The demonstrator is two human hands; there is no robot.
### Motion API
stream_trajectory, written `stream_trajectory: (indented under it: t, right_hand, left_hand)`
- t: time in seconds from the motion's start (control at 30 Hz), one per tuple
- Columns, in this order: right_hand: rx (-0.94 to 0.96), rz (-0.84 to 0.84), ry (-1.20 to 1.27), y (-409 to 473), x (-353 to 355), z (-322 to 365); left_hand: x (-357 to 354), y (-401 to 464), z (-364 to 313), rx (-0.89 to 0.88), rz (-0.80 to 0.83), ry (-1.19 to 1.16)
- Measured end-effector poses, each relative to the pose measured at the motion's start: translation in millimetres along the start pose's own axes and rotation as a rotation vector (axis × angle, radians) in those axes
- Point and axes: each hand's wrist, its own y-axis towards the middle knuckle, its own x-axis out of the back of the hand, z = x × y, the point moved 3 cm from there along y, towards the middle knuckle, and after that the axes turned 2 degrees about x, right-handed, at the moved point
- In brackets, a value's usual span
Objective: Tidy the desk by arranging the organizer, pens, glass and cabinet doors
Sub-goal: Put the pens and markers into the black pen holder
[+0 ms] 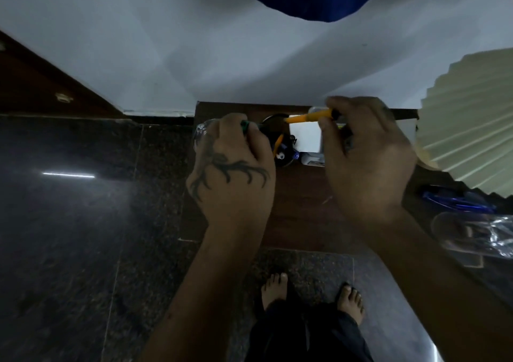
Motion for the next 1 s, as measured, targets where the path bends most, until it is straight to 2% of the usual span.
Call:
stream_trajectory:
  t: [0.13,0.33,0.57,0.83,1.0]
  right_hand:
    - [0.013,0.126,-0.045,3,-31,-3]
    - [0.019,0.229,-0.098,-7,-56,-14]
    - [0.016,0.314,-0.140,-11,-69,-19]
    - [0.016,0.404,-0.181,-14,-75,-22]
    - [0.007,0.453,-0.143,-15,-75,-23]
  left_hand:
    - [-22,8,7,-0.031,0.030,0.017]
    - [-44,11,10,-0.057,0.059,0.036]
    - [-58,12,13,-0.039,0.155,0.052]
    - [-69,11,16,-0.076,0.127,0.103]
    - [-73,11,17,-0.051,0.194,0.094]
